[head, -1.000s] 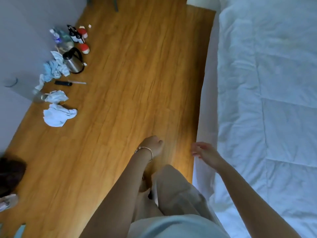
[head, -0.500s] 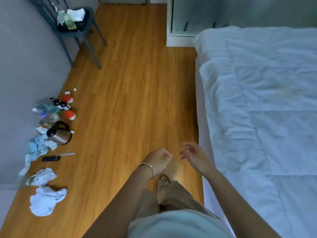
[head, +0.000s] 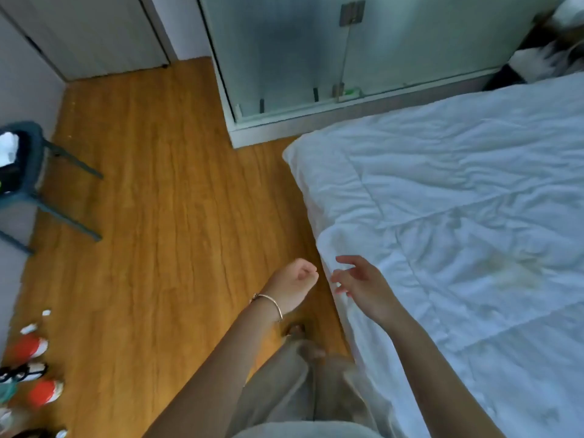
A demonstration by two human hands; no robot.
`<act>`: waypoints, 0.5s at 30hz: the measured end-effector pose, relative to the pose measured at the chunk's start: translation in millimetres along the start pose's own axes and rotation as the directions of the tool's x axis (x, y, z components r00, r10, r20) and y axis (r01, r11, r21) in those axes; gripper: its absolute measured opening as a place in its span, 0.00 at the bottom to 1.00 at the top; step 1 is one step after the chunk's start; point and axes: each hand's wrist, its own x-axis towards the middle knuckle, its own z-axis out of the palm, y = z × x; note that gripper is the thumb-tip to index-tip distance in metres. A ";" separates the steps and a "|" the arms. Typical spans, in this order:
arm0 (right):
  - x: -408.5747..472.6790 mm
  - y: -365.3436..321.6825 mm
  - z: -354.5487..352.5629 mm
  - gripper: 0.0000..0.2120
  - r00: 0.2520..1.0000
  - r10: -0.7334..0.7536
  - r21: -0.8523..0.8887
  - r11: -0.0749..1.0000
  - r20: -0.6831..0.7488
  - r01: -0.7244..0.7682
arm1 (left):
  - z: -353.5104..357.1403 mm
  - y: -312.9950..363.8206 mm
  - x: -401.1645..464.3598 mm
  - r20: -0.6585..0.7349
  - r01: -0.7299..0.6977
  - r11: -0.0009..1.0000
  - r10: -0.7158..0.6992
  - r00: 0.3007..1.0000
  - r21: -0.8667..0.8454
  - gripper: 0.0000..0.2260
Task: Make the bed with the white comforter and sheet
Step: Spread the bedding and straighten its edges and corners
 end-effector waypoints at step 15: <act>290.0 -193.4 -75.7 0.13 0.988 0.128 0.129 0.985 -0.081 -0.117 | -164.4 170.4 306.7 0.123 -0.038 0.993 0.025 0.992 0.108 0.11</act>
